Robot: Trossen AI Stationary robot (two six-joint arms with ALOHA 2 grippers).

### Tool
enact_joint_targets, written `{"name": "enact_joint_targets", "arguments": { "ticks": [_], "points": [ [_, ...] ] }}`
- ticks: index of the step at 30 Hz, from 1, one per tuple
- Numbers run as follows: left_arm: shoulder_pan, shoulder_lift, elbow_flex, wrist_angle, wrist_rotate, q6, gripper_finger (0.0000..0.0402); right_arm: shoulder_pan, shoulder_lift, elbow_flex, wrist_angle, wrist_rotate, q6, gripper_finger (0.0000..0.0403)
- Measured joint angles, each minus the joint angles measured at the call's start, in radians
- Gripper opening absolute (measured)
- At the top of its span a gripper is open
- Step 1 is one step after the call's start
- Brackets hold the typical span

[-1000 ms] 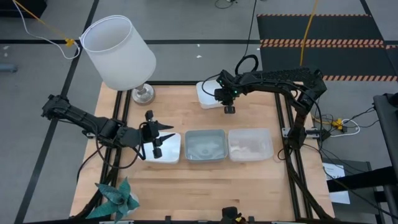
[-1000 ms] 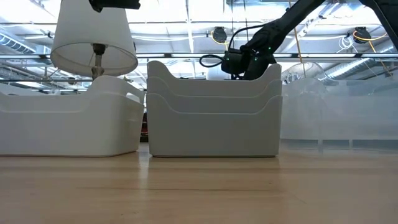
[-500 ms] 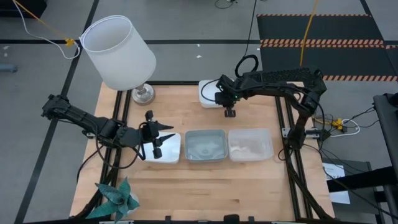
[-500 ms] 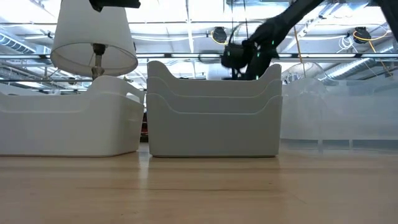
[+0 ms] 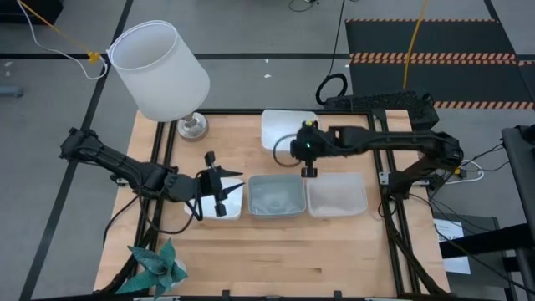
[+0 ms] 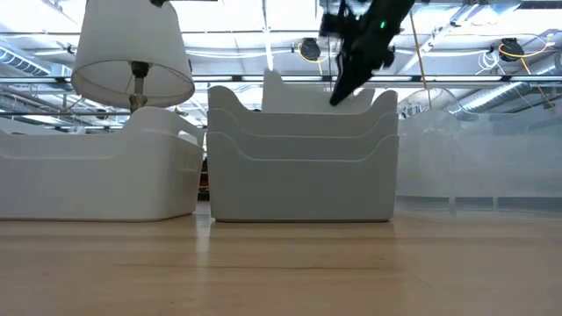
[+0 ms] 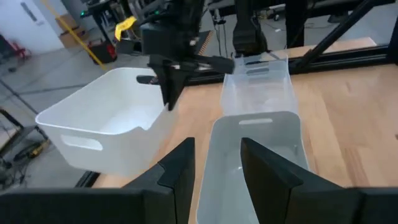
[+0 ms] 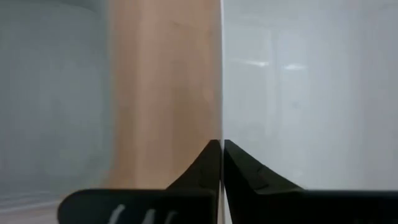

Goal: Stack baskets by color
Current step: Stack the white bin on the bottom stacked white bins

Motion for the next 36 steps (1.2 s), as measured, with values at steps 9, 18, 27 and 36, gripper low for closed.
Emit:
{"name": "enact_joint_targets", "arguments": {
  "ticks": [9,18,27,36],
  "points": [
    [-0.011,0.240,0.263,-0.147,0.001,0.007,0.0196,0.220,-0.016,-0.012,0.002,0.085,0.178,0.0002],
    [-0.013,0.555,0.625,-0.337,0.001,0.023,0.0241,0.398,-0.016,-0.071,0.025,0.123,0.275,0.0002],
    [-0.050,0.683,0.862,-0.536,-0.002,-0.025,0.0191,0.489,-0.070,-0.074,0.027,0.205,0.285,0.0002],
    [-0.096,0.684,0.867,-0.533,-0.002,-0.013,0.0169,0.569,-0.126,-0.073,0.135,0.207,0.307,0.0002]
  ]
}}
